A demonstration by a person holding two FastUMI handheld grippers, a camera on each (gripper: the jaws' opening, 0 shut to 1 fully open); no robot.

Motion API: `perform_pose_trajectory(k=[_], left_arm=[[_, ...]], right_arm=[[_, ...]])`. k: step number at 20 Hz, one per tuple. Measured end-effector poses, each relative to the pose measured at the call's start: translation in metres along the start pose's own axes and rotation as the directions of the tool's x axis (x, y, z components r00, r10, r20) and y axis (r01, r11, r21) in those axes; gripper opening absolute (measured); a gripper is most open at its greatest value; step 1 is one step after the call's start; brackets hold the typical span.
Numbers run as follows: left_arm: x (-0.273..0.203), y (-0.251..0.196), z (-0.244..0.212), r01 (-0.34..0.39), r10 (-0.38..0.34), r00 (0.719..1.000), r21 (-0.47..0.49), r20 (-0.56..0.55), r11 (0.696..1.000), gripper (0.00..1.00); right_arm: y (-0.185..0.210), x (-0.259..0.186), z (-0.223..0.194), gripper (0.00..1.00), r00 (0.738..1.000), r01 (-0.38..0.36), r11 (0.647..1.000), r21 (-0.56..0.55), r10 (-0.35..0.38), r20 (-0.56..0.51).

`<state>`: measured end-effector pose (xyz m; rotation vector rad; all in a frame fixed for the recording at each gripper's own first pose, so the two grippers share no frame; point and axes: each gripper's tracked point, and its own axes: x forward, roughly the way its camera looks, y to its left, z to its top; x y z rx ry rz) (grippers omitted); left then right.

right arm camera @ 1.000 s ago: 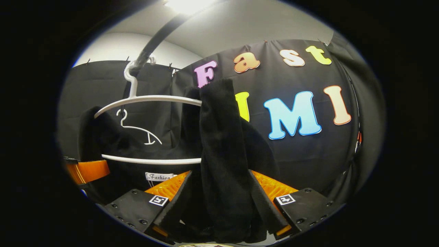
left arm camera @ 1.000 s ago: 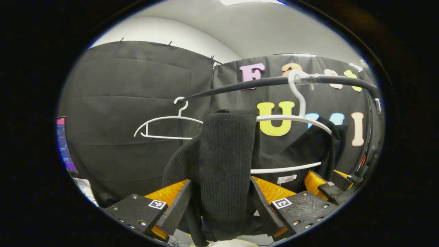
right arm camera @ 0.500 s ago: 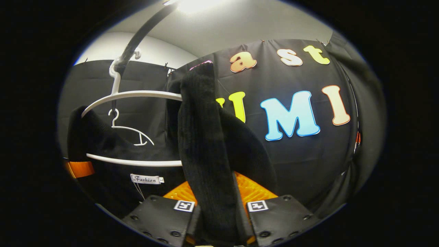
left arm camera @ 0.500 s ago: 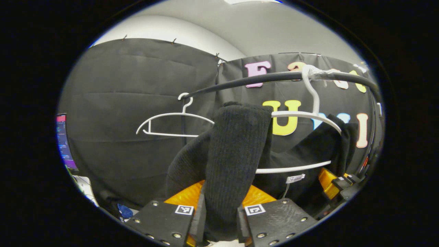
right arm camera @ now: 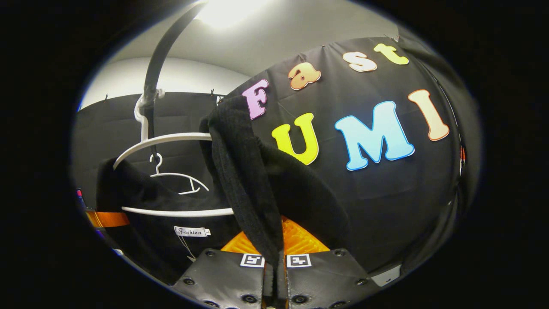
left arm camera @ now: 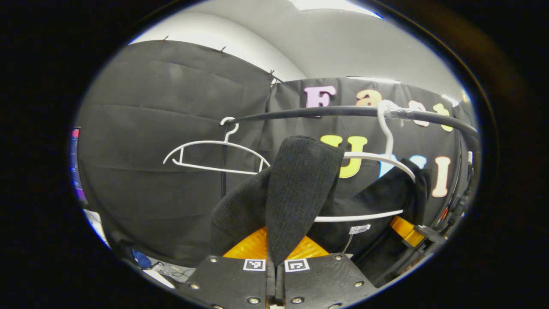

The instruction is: Grasp the clothes on the hanger with both hands and then place them into the laundry hamper below.

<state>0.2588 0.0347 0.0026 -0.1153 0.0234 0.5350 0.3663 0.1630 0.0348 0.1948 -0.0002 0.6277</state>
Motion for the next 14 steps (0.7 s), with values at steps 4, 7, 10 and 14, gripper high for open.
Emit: perform_pose_trajectory(k=[4, 7, 10, 14], left_arm=[[-0.018, -0.004, 0.012, 0.053, -0.053, 0.998, -0.033, 0.029, 0.998, 0.01], [-0.027, -0.005, 0.024, 0.076, -0.074, 0.996, -0.061, 0.046, 0.995, 0.02], [-0.036, -0.004, 0.031, 0.108, -0.102, 0.993, -0.104, 0.055, 0.989, 0.02], [-0.042, 0.003, 0.041, 0.145, -0.136, 0.988, -0.130, 0.071, 0.981, 0.02]], right_arm=[[-0.005, -0.009, 0.008, 0.07, 0.999, 0.024, 1.000, 0.014, -0.024, 0.022], [-0.013, -0.015, 0.015, 0.07, 0.999, 0.042, 0.999, 0.023, -0.043, 0.034], [-0.013, -0.025, 0.018, 0.07, 0.998, 0.054, 0.998, 0.016, -0.055, 0.036], [-0.021, -0.027, 0.021, 0.07, 0.996, 0.074, 0.997, 0.013, -0.075, 0.050]])
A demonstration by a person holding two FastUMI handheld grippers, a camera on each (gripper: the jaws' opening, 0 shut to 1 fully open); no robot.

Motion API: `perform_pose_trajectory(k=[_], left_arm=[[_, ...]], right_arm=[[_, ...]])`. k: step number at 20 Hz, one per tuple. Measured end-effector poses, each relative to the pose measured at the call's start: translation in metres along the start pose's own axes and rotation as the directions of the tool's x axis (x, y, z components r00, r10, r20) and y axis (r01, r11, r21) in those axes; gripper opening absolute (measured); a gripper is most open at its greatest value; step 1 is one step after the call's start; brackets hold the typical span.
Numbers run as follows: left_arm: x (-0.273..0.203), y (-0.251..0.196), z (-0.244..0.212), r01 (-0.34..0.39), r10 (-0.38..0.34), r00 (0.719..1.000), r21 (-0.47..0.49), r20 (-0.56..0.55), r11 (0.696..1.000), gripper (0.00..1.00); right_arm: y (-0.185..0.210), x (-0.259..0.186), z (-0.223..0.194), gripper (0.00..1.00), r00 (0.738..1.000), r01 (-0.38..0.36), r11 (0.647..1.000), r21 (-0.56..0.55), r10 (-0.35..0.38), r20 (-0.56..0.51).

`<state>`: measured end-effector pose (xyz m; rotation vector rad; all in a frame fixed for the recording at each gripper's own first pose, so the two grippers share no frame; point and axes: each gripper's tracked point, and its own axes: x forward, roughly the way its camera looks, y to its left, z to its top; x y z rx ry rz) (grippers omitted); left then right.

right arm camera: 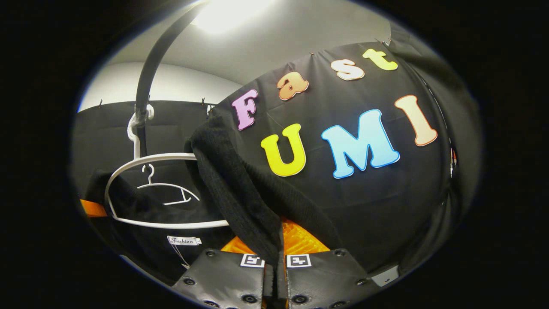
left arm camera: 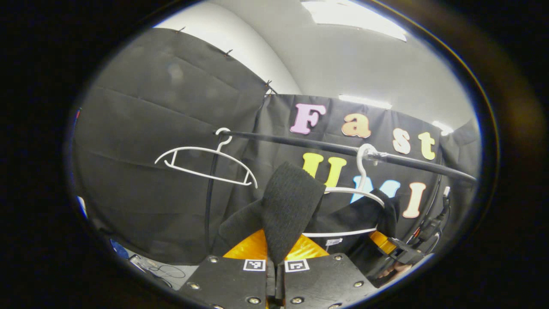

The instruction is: Grasp the clothes on the hanger with both hands and then place them into the laundry hamper below.

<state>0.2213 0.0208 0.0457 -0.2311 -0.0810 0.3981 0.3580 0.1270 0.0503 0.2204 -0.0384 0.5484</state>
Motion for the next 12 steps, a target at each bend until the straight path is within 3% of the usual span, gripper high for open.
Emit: perform_pose_trajectory(k=[3, 12], left_arm=[[-0.002, 0.007, 0.010, 0.020, -0.020, 1.000, -0.013, 0.015, 1.000, 0.02], [-0.003, 0.085, 0.037, -0.061, 0.062, 0.998, -0.025, 0.032, 0.998, 0.02]], right_arm=[[-0.012, 0.000, 0.008, 0.07, 0.999, 0.032, 0.999, 0.018, -0.033, 0.028], [-0.023, -0.003, 0.025, 0.07, 0.997, 0.059, 0.998, 0.026, -0.060, 0.057]])
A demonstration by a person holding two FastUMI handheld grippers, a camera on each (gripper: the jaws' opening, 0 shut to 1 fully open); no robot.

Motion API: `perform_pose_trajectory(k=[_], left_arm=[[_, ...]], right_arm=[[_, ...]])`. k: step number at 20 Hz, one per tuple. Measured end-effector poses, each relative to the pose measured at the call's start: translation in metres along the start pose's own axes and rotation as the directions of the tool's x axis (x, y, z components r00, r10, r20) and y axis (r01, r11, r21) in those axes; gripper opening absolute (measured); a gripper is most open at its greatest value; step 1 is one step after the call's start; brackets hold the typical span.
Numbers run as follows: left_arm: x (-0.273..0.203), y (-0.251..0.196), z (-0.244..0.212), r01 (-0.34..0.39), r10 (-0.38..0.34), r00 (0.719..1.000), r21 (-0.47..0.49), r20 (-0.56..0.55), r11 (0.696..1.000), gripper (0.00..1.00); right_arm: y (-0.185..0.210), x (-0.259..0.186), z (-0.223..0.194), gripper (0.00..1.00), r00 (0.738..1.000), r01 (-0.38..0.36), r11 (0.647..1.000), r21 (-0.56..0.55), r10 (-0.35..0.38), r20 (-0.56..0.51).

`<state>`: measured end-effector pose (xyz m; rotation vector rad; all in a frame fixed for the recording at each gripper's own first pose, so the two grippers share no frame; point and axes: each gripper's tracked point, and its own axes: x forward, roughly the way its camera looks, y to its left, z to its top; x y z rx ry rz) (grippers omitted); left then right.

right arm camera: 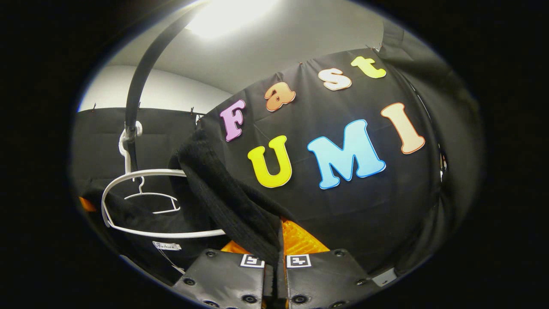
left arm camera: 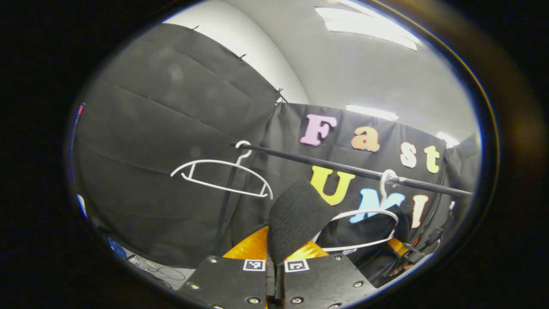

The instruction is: Grasp the clothes on the hanger with both hands and then place them into the laundry hamper below.

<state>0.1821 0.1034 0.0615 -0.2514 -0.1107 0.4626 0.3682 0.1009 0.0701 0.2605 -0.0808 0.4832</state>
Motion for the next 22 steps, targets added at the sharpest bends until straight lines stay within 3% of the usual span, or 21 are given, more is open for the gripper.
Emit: perform_pose_trajectory(k=[3, 8, 11, 18, 22], left_arm=[[0.006, 0.028, 0.003, -0.024, 0.024, 1.000, -0.009, -0.012, 1.000, 0.01], [0.028, 0.045, -0.029, -0.036, 0.030, 0.996, -0.070, -0.083, 0.997, 0.01], [0.033, 0.045, -0.037, -0.039, 0.035, 0.995, -0.042, -0.092, 0.998, 0.02], [0.040, 0.038, -0.037, -0.031, 0.030, 0.996, -0.009, -0.086, 0.999, 0.02], [0.041, 0.048, -0.035, -0.039, 0.038, 0.996, -0.013, -0.084, 0.999, 0.01]], right_arm=[[0.001, -0.003, -0.006, 0.07, 0.999, -0.032, 0.999, 0.041, 0.033, -0.033], [-0.003, -0.006, -0.001, 0.07, 0.997, -0.064, 0.997, 0.033, 0.065, -0.029], [0.004, -0.011, -0.001, 0.07, 0.996, -0.082, 0.996, 0.047, 0.084, -0.044], [0.025, -0.040, -0.011, 0.07, 0.972, -0.203, 0.978, 0.040, 0.206, -0.113], [0.038, -0.055, -0.006, 0.07, 0.951, -0.273, 0.954, 0.122, 0.287, -0.117]])
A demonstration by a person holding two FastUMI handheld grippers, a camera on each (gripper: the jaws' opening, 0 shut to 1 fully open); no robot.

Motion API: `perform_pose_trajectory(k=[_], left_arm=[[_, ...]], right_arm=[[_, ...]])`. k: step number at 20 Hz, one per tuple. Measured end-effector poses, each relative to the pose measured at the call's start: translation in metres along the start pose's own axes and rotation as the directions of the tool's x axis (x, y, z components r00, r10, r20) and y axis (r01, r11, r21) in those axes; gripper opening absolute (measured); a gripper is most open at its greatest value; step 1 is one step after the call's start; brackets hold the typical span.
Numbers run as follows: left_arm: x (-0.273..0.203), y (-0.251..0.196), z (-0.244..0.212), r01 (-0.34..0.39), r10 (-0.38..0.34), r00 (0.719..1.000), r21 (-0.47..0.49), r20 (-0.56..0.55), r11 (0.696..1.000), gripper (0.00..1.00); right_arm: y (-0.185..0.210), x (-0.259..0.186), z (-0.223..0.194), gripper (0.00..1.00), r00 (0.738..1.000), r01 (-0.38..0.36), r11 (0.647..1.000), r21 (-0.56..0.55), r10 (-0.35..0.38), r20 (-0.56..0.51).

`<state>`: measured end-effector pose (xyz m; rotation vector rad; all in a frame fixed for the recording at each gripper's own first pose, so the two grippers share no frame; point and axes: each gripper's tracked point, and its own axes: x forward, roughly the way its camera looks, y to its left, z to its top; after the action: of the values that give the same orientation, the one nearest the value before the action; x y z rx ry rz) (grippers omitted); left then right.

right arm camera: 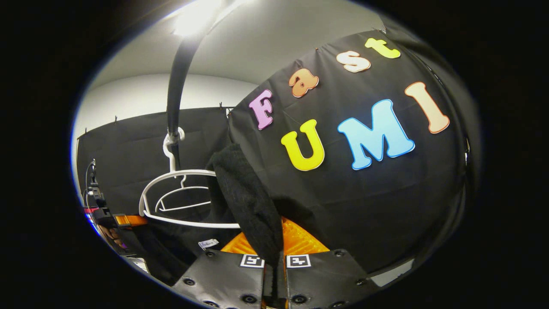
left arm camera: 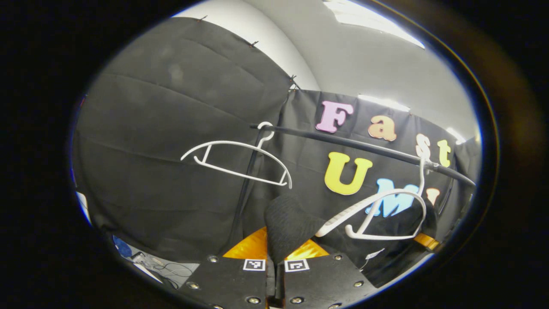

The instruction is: Grasp the clothes on the hanger with both hands and then place them into the laundry hamper below.

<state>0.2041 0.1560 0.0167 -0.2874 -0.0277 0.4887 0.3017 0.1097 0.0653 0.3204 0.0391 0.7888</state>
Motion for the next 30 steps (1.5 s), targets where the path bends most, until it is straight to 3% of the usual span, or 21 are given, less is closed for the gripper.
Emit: perform_pose_trajectory(k=[2, 6, 10, 14, 16, 20, 24, 30], left_arm=[[0.007, 0.002, -0.004, -0.003, 0.003, 1.000, 0.007, -0.009, 1.000, 0.01], [0.017, 0.006, -0.017, -0.012, 0.012, 0.999, 0.008, -0.034, 1.000, 0.02], [0.015, 0.008, -0.028, 0.006, -0.005, 0.999, 0.010, -0.046, 1.000, 0.02], [0.017, 0.003, -0.047, 0.028, -0.025, 0.996, 0.036, -0.083, 0.999, 0.02], [0.020, -0.003, -0.061, 0.047, -0.042, 0.993, 0.037, -0.110, 0.998, 0.02], [0.024, -0.018, -0.091, 0.085, -0.081, 0.984, 0.021, -0.159, 0.996, 0.02], [0.029, -0.026, -0.125, 0.092, -0.081, 0.974, 0.041, -0.210, 0.995, 0.02], [-0.006, -0.020, -0.167, 0.090, -0.064, 0.954, 0.076, -0.292, 0.993, 0.02]], right_arm=[[0.005, -0.006, -0.002, 0.08, 1.000, -0.022, 0.999, 0.023, 0.023, -0.004], [0.000, -0.015, 0.015, 0.08, 0.998, 0.009, 0.999, 0.035, -0.011, 0.055], [-0.033, -0.010, 0.031, 0.09, 0.975, 0.184, 0.983, -0.020, -0.179, 0.131], [-0.051, 0.004, 0.040, 0.09, 0.937, 0.313, 0.942, -0.122, -0.285, 0.200], [-0.066, 0.008, 0.041, 0.08, 0.914, 0.373, 0.920, -0.123, -0.341, 0.217], [-0.100, 0.018, 0.017, 0.09, 0.888, 0.452, 0.883, -0.129, -0.431, 0.163], [-0.123, 0.015, -0.018, 0.08, 0.875, 0.485, 0.864, -0.133, -0.477, 0.087], [-0.127, -0.002, -0.067, 0.08, 0.875, 0.476, 0.868, -0.141, -0.483, -0.016]])
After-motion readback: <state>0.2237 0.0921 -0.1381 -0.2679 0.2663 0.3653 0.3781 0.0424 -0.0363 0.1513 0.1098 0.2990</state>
